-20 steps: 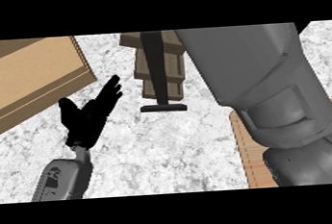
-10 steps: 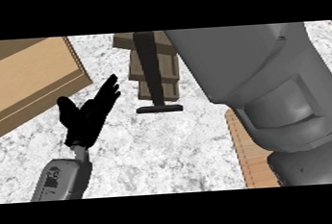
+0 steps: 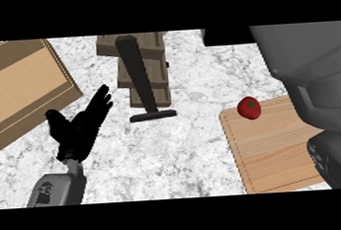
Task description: Pick the bell pepper from the cutting board and place it in the tiered basket
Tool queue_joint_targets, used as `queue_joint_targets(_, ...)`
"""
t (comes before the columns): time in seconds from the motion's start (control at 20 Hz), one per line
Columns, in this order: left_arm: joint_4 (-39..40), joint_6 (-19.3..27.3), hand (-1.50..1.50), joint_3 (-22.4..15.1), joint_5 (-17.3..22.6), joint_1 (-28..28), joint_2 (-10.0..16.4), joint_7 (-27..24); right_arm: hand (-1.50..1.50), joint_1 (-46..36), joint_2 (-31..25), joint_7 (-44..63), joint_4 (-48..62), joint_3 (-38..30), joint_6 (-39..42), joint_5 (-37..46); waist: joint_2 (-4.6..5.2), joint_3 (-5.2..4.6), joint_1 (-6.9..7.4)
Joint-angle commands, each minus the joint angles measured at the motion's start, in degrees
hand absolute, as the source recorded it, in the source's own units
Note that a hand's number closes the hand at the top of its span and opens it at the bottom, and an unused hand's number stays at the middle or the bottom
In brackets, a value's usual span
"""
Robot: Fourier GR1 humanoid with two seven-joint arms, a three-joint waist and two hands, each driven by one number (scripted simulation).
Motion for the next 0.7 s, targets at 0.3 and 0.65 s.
queue_joint_targets(0.3, -0.8, -1.4, 0.0, 3.4, 1.8, 3.9, 2.9, -1.3, -1.5, 8.4, -10.3, 4.3, -20.8, -0.5, 27.9, -10.2, -1.75, 0.24, -4.31)
queue_joint_targets(0.65, -1.8, 1.1, 0.0, 1.9, -0.1, 5.3, 0.8, -1.4, -1.5, 18.0, -20.1, 10.7, -38.4, -5.3, 43.8, -19.8, -1.48, 0.28, -5.05)
